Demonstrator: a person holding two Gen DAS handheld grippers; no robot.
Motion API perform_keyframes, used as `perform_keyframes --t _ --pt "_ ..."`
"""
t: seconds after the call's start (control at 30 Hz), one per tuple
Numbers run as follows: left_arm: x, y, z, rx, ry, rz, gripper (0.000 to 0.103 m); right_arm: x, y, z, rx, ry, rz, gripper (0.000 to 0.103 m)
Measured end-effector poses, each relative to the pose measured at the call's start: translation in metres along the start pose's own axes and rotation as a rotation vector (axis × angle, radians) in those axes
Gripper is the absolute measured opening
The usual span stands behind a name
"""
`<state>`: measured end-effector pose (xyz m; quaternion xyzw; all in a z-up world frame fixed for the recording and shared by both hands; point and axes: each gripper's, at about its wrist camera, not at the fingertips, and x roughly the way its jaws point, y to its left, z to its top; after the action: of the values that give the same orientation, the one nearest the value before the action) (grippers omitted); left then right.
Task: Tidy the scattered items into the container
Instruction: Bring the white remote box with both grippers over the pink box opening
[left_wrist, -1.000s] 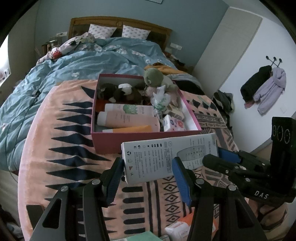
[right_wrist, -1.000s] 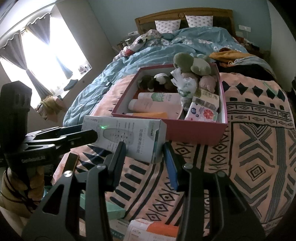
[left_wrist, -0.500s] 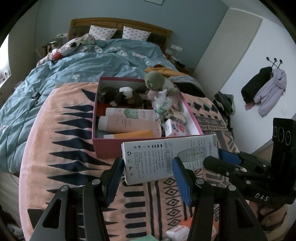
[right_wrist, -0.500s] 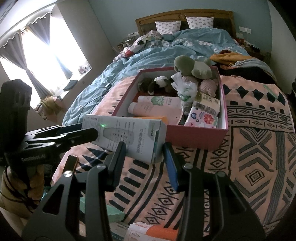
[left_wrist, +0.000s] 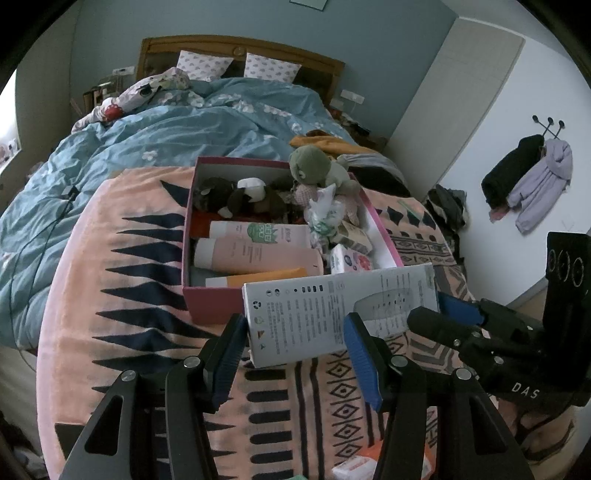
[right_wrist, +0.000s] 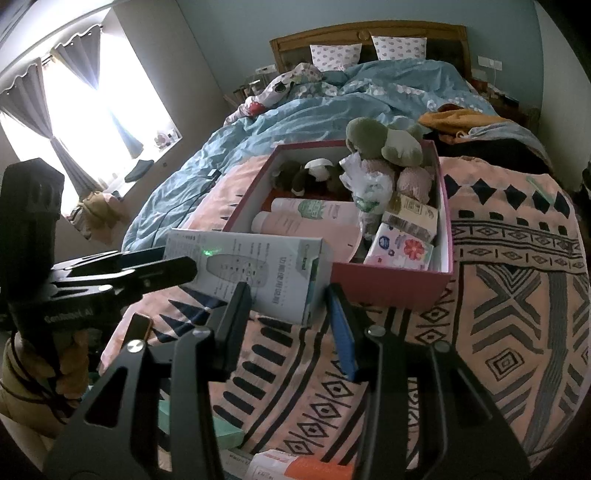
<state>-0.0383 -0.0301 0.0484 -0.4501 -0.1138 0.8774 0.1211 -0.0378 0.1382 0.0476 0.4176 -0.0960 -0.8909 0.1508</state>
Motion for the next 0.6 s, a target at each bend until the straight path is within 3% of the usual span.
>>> perform_keyframes --t 0.6 --pt "0.01 0.004 0.011 0.005 -0.006 0.006 0.055 0.006 -0.003 0.006 0.003 -0.001 -0.002 0.046"
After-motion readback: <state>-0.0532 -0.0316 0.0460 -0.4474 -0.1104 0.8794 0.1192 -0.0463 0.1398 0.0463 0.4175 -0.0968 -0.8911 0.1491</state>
